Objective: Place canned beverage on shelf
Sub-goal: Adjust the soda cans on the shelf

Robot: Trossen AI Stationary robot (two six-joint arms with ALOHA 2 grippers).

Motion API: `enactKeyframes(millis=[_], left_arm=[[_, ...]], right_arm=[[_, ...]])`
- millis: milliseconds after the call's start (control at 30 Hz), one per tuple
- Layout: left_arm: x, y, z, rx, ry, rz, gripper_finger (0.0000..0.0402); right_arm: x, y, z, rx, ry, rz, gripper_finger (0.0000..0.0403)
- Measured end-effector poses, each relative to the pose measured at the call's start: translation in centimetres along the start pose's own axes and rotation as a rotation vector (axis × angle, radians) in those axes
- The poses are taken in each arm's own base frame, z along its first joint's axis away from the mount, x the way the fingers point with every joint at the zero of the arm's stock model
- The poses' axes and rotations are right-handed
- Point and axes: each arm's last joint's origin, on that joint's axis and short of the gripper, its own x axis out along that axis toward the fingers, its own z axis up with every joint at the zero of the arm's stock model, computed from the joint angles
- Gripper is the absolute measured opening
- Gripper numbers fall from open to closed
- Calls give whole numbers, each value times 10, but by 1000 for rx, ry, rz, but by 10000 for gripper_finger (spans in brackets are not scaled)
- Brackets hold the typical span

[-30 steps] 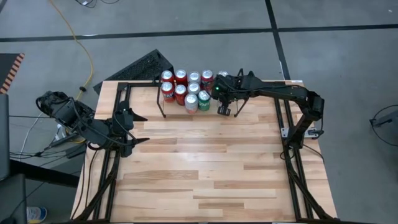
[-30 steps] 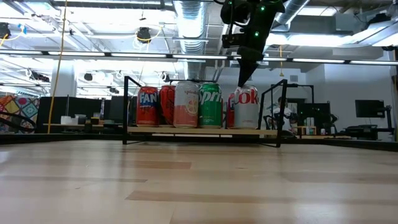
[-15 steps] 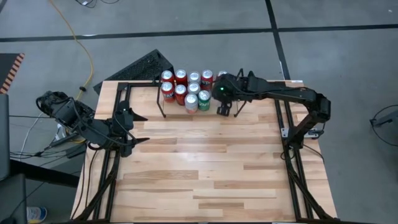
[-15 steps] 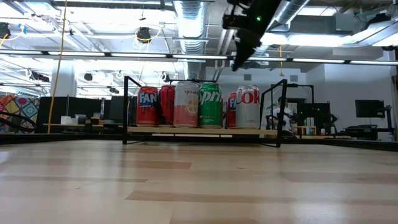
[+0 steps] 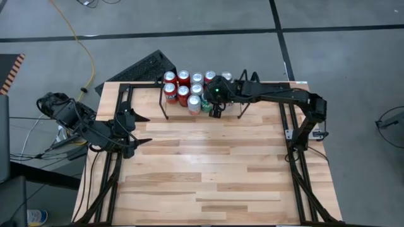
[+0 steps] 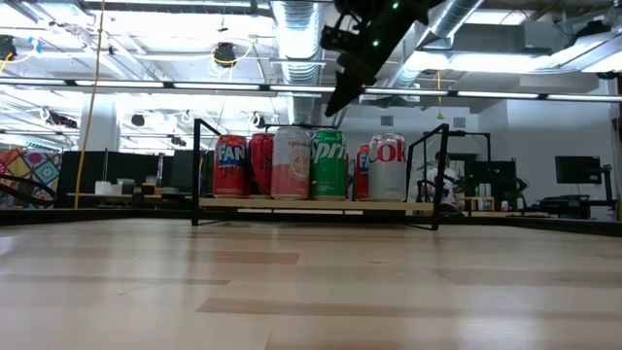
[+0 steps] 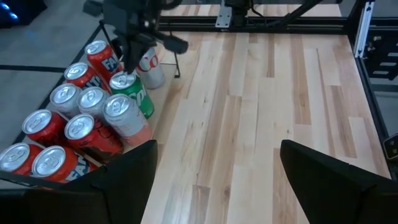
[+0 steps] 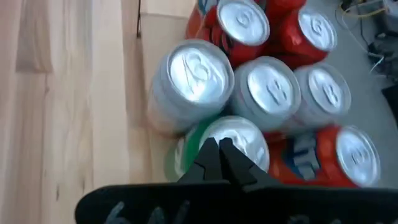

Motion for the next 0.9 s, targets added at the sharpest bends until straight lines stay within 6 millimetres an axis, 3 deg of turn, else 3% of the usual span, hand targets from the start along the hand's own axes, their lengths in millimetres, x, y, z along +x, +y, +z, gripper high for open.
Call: enactKeyframes(millis=[133, 633, 900], left_arm=[[0, 0, 0, -3, 0, 0, 325], [0, 0, 0, -8, 1, 0, 325], [0, 0, 0, -6, 0, -1, 325]], right_arm=[[7, 0, -4, 0, 31, 7, 0], [3, -5, -17, 30, 160, 0, 0], [-3, 1, -5, 10, 71, -27, 0]])
